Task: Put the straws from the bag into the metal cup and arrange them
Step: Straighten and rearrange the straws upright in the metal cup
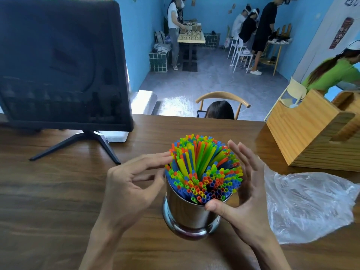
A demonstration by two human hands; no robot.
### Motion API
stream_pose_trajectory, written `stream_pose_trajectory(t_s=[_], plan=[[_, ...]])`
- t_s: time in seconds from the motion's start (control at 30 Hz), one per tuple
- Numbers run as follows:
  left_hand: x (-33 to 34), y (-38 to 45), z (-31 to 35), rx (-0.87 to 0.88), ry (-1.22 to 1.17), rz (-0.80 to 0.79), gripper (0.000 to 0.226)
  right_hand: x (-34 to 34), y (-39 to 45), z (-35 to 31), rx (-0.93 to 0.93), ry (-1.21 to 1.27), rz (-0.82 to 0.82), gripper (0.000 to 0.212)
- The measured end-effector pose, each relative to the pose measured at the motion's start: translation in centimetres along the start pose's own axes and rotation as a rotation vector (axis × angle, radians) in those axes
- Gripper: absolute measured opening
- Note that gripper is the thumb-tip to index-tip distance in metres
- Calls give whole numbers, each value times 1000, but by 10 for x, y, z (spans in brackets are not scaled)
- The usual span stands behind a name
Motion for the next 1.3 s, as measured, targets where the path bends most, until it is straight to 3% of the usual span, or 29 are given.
stream_pose_trajectory(t_s=[0.5, 0.67, 0.9, 1.07, 1.3], plan=[[-9, -1, 19, 173, 183, 37, 24, 1, 1, -2, -6, -17, -8, 98], [-11, -4, 12, 129, 127, 83, 17, 1, 0, -4, -1, -26, -5, 97], [-11, 5, 18, 119, 156, 23, 9, 0, -1, -7, 2, -28, 0, 95], [-25, 12, 27, 19, -127, 223, 9, 0, -1, -9, 5, -21, 1, 86], [-50, 30, 44, 35, -393, 578, 19, -8, 8, -27, -86, -24, 97, 64]])
Point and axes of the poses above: each hand's wrist, its own y-axis towards the middle knuckle, its own x-axis out of the palm, z = x × y, the point moved 8 cm from there along y, towards the middle knuckle, and after that the axes turned 1 degree about x, right-handed, at the moved point
